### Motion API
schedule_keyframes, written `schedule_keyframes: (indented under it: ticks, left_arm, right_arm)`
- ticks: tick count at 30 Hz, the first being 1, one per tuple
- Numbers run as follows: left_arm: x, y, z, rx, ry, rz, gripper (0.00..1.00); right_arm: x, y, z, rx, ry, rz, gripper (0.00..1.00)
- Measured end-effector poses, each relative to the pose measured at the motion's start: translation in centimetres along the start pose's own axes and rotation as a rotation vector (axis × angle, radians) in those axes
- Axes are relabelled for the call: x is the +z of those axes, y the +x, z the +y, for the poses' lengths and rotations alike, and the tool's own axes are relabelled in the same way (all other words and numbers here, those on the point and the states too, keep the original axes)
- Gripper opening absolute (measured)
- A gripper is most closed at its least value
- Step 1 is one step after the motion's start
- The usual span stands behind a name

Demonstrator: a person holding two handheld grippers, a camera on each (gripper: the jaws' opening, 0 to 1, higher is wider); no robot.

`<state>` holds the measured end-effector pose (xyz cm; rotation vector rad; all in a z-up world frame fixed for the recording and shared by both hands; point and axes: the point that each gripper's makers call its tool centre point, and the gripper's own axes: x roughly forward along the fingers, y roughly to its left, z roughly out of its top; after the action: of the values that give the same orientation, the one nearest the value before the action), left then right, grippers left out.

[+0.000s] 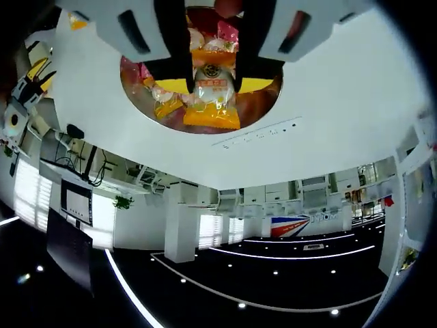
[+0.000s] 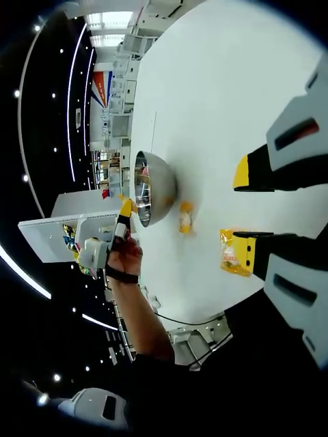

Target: Pick up the marshmallows scattered on the table and place them into the bowl on the table

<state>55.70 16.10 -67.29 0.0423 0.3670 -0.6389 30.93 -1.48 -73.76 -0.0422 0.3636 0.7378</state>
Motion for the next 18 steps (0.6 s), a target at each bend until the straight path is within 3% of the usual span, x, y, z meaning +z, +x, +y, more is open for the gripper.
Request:
schedule_keyframes:
  ticks: [2,3,18]
  left_arm:
    - [0.2,-0.1,0.0,-0.001,-0.022,-0.008,0.58]
    - [0.2,-0.2,0.0,0.001,-0.030,-0.008,0.60]
    - [-0.2,-2.4,0.2,-0.011,-0.042,-0.006,0.58]
  right_arm:
    - [0.1,0.0,0.1,0.000,0.001,-0.003,0.24]
    - [0.1,0.0,0.0,-0.001,0.001,-0.003,0.24]
    - [0.5,0.3,0.3,0.011,-0.016,0.002,0.24]
